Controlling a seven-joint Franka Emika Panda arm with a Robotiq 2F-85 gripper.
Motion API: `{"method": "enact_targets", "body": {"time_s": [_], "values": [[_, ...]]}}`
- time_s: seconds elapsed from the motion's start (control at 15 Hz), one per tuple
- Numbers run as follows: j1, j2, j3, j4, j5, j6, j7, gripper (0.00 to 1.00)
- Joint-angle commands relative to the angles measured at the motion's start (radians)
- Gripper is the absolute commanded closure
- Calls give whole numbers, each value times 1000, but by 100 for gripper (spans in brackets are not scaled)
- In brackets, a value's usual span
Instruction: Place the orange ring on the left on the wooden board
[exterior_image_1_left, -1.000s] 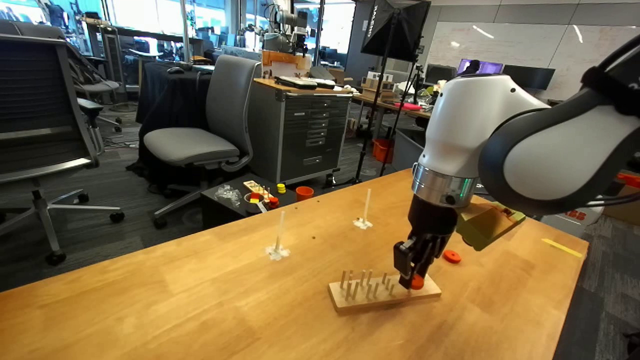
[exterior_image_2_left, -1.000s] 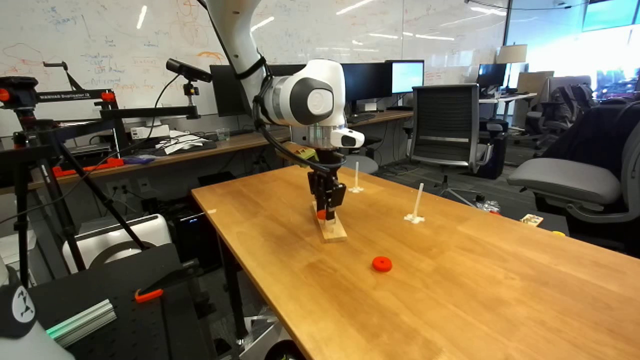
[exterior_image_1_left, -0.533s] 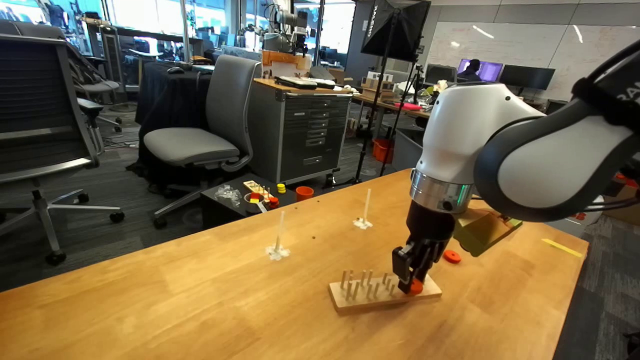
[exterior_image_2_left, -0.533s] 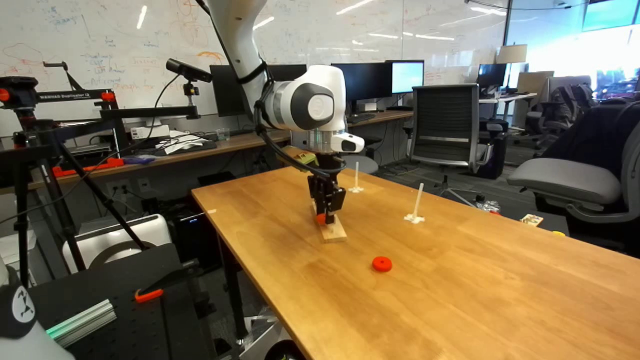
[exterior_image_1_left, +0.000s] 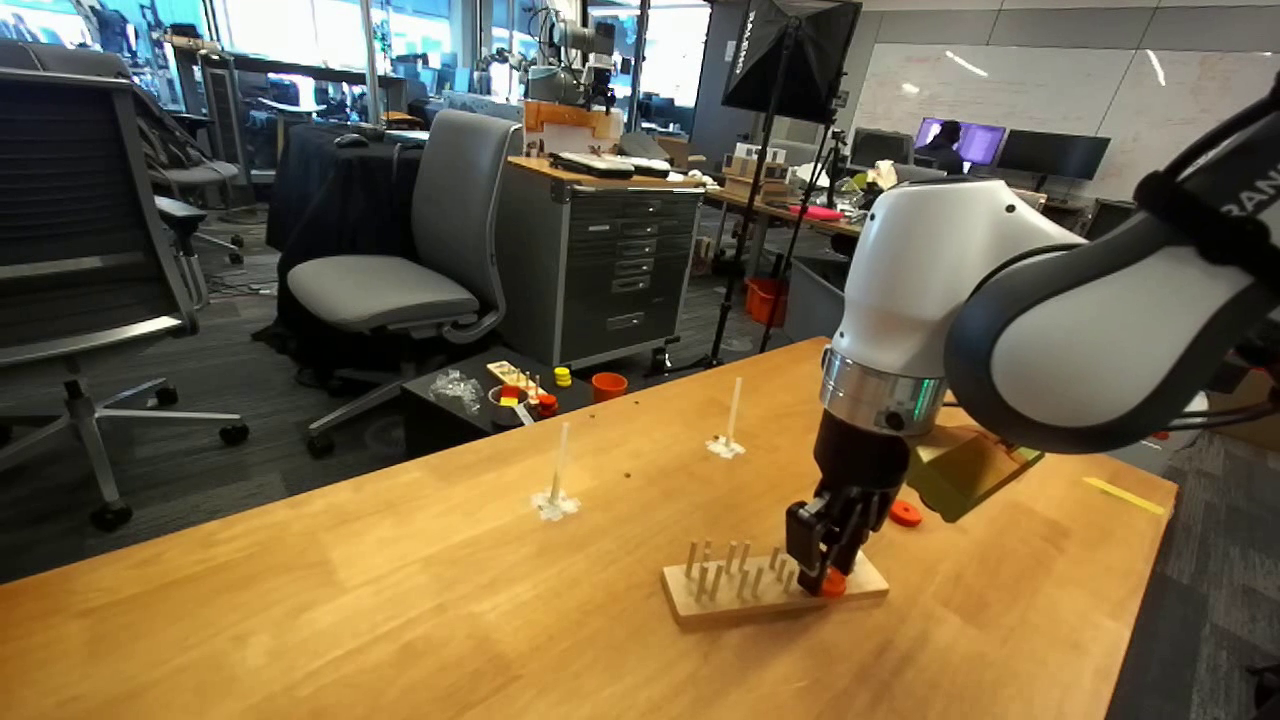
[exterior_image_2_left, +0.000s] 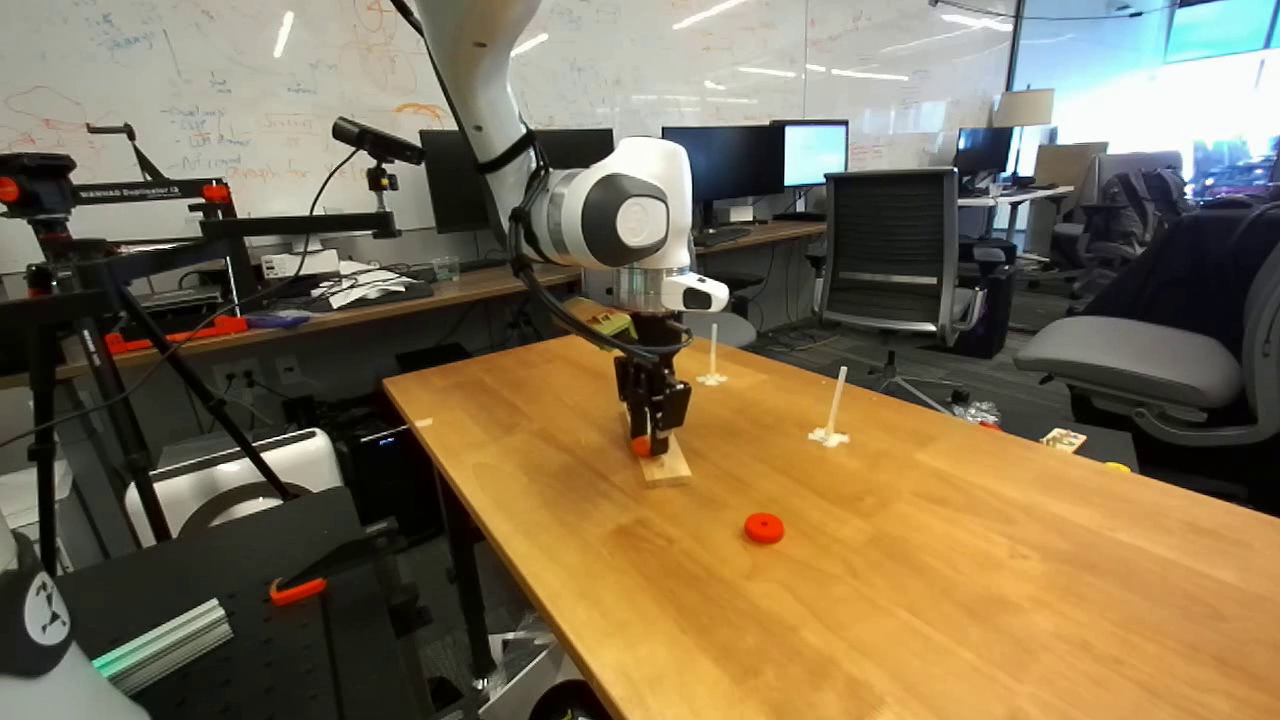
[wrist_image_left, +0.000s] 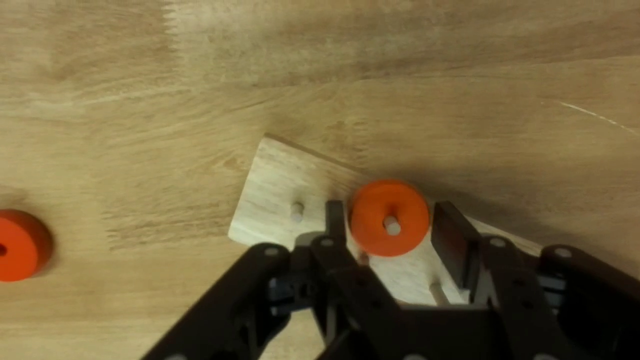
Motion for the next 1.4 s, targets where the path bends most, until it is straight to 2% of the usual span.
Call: {"method": "enact_targets", "body": {"time_s": [0.0, 0.13, 0.2, 0.47, 0.73, 1.2, 1.27, 1.33], "values": [[-2, -17, 1, 14, 17, -21, -13, 18], [-1, -43, -5, 8, 8, -33, -16, 2], [-1, -59, -9, 6, 3, -41, -18, 0], [-15, -138, -14, 16, -10, -91, -36, 0], [-64, -222, 13, 50, 43, -149, -92, 0], [-97, -271, 11, 183, 75, -304, -97, 0], [-88, -258, 4, 145, 41, -246, -80, 0], [-89, -260, 4, 155, 41, -253, -80, 0]]}}
